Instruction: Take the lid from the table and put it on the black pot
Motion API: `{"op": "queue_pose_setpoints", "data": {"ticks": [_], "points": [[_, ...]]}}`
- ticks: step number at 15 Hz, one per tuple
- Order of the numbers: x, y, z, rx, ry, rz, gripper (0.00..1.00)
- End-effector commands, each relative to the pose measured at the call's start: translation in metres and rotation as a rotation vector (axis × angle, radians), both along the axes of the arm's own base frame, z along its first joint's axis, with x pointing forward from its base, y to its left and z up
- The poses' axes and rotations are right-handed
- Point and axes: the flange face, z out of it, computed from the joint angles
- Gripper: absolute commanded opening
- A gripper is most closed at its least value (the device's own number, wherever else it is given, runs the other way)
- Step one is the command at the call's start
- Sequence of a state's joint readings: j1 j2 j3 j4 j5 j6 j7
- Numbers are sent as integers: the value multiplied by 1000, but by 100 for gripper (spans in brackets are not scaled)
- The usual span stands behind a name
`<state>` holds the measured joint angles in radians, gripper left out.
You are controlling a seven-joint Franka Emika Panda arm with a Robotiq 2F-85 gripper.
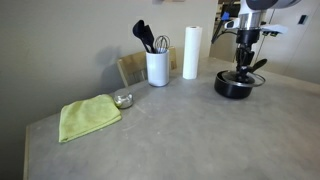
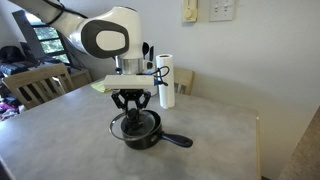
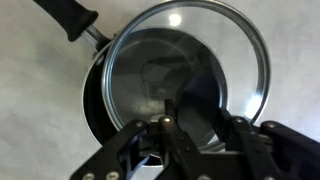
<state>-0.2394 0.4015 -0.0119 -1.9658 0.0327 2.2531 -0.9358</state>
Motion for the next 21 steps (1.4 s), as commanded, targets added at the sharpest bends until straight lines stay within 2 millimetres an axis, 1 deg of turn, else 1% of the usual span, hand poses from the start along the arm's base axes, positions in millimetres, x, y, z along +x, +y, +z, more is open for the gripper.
{"op": "queue_pose_setpoints", "data": {"ticks": [1, 10, 12, 17, 21], "points": [[5, 3, 4, 40, 0, 26, 14], [23, 8, 8, 34, -33, 71, 14], [27, 4, 7, 31, -37, 75, 14], [32, -6, -4, 14, -32, 70, 14], [35, -15, -4, 1, -44, 64, 14]]}}
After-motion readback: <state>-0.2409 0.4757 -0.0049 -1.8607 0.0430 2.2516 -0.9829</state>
